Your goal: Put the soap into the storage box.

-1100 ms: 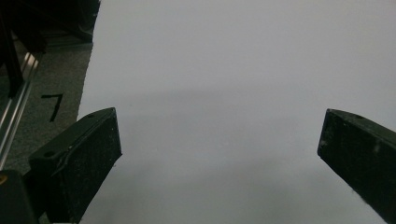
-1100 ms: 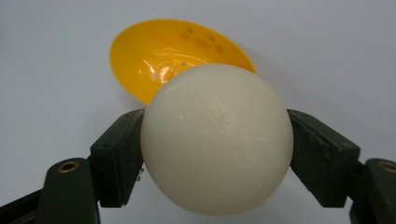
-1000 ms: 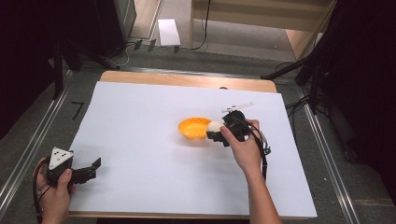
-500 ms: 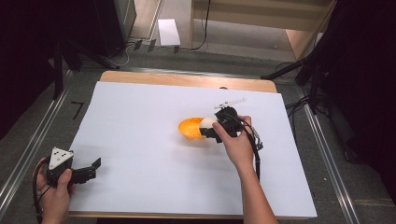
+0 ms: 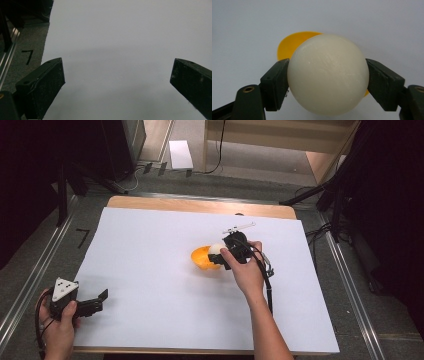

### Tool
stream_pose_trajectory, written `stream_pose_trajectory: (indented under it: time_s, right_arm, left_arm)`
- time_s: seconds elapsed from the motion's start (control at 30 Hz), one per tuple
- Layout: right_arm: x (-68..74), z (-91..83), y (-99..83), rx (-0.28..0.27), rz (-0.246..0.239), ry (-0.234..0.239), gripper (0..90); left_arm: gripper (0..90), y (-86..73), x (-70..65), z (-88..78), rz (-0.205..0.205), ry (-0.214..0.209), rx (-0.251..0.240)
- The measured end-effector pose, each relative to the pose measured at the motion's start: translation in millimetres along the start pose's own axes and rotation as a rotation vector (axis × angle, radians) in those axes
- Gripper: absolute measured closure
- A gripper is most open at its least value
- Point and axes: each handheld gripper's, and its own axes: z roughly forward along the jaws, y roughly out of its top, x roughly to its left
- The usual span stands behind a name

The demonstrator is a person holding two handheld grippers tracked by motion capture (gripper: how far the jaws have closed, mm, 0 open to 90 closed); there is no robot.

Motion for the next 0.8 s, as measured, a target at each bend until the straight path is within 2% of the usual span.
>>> stream_pose_trajectory:
  time_s: [0.47,0.8]
  right_arm:
    - [7.6,18.8,5.8,0.019,0.015,-0.007,25.1]
    - [8.1,28.5,4.7,0.045,0.027,-0.045,25.1]
  left_arm:
    - [0.0,0.1,0.3,0.2,-0.001,-0.002,0.000]
    - [0.0,0.2,0.2,0.4,-0.002,-0.001,0.003]
